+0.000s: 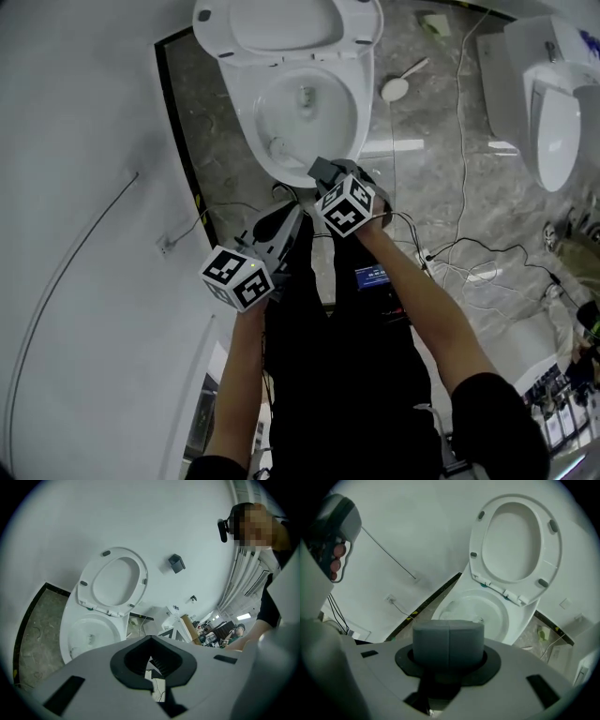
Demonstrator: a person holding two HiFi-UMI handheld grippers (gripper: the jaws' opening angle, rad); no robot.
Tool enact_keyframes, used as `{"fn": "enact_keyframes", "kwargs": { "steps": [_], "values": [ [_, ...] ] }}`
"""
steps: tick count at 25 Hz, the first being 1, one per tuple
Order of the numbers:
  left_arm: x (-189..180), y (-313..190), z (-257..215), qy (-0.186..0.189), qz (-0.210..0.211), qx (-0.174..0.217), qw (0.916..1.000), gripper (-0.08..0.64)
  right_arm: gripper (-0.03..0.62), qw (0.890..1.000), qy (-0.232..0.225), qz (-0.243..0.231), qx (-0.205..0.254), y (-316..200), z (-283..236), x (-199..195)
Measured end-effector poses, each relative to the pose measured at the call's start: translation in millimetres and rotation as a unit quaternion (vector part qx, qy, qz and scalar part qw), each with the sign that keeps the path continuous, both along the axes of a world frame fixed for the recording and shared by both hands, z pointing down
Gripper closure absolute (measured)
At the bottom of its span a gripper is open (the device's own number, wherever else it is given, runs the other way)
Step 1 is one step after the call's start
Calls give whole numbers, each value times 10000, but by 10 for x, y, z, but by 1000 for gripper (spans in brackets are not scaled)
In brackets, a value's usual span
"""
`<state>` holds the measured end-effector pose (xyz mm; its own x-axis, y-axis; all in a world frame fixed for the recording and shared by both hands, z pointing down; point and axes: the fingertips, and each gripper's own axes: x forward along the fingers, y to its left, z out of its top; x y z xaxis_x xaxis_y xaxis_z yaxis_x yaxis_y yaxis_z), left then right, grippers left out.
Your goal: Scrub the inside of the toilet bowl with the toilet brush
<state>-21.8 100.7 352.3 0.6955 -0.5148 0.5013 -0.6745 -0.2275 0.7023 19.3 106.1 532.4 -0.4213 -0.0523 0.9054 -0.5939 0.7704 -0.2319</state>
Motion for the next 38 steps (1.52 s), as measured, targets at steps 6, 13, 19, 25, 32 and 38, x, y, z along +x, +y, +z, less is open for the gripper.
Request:
{"fn": "enact_keyframes", "kwargs": {
  "steps": [6,13,19,25,32,38],
  "values": [
    [72,10,154,20,-162,-91,9998,551,436,9994,-178,245,-190,26,129,-10],
    [72,74,405,137,-107,-113,9998,551,436,9948,-420,841,-399,52,236,-43],
    [22,99,650,166,57,-183,9997,551,436,9909,-559,1154,-412,93,299,-143],
    [-89,87,706,17,445,-75,9990,551,436,9821,-750,1666,-449,29,363,-264],
    [-181,62,676,-16,516,23,9987,551,436,9738,-796,2086,-431,-149,442,-312],
    [-208,85,722,61,696,2,9976,551,436,9676,-788,2376,-331,-327,460,-335]
  ]
}}
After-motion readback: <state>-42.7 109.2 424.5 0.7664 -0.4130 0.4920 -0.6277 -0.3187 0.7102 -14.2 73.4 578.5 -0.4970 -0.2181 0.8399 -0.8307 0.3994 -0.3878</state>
